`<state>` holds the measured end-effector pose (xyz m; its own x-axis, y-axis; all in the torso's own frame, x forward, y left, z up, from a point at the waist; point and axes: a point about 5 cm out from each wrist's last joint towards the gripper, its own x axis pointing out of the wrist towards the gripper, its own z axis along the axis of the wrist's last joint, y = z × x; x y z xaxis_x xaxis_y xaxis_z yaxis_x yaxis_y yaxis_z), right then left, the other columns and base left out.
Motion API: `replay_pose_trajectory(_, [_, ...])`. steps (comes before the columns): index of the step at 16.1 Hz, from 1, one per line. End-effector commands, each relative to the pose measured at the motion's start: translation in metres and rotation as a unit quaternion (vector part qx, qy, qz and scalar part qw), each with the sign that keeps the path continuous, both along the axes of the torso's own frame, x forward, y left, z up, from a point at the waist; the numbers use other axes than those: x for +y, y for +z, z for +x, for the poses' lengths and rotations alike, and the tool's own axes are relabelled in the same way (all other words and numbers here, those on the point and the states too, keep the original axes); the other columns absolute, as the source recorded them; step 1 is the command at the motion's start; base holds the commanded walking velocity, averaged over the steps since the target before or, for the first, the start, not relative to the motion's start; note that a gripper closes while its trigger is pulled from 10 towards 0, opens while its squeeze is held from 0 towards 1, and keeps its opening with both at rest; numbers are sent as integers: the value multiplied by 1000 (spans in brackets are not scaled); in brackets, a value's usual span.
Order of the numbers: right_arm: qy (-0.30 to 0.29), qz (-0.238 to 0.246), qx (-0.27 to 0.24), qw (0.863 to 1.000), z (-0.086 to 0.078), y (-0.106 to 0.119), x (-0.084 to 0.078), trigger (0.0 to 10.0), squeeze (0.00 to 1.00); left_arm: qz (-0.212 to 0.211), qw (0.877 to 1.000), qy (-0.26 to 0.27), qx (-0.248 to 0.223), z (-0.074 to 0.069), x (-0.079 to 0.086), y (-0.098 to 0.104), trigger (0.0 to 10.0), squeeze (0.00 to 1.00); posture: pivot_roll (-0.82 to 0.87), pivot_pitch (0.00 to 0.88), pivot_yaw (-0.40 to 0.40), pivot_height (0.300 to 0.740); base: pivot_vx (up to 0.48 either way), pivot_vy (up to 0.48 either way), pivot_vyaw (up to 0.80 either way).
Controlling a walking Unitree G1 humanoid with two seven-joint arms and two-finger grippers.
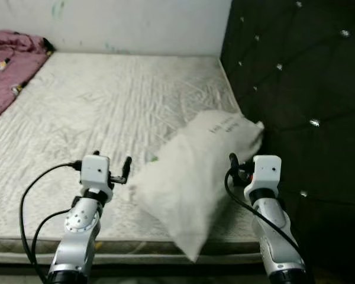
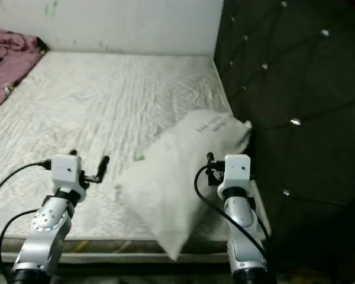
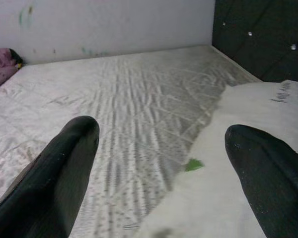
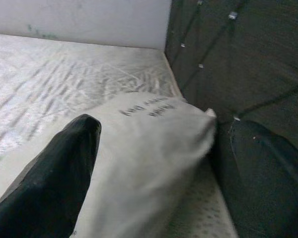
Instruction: Clean up the room
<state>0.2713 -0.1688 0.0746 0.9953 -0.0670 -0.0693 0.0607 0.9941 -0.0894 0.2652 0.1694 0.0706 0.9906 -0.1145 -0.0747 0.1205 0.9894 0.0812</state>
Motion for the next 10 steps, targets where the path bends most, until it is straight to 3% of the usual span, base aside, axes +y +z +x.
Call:
replay_pose_trajectory(1, [-7, -5, -4, 1000, 1, 3, -7, 10000, 0, -7, 1000, -13, -1, 2, -8, 1, 10000, 0, 16, 0, 22, 740, 0, 0, 0])
replay_pose_trajectory(4, [-6, -5, -5, 1000, 1, 3, -7, 10000, 0, -3, 1000, -12, -6, 3, -6, 3, 10000, 0, 16, 0, 20, 740, 0, 0, 0])
replay_pose_trajectory(6, [-5, -5, -6, 1000, 1, 3, -6, 10000, 0, 55, 997, 6, -45, 6, 0, 12, 10000, 0, 16, 0, 19, 740, 0, 0, 0])
replay_pose_trajectory(8, [-5, -5, -7, 1000, 2, 3, -6, 10000, 0, 67, 996, 0, -61, 7, 0, 16, 10000, 0, 16, 0, 19, 740, 0, 0, 0])
replay_pose_trajectory(9, [-4, -5, -7, 1000, 2, 3, -6, 10000, 0, 61, 994, -45, -80, 1, -3, 22, 10000, 0, 16, 0, 19, 740, 0, 0, 0])
replay_pose_trajectory(10, [-4, -5, -7, 1000, 2, 3, -6, 10000, 0, 40, 994, -48, -84, -2, -3, 24, 10000, 0, 15, 0, 21, 740, 0, 0, 0])
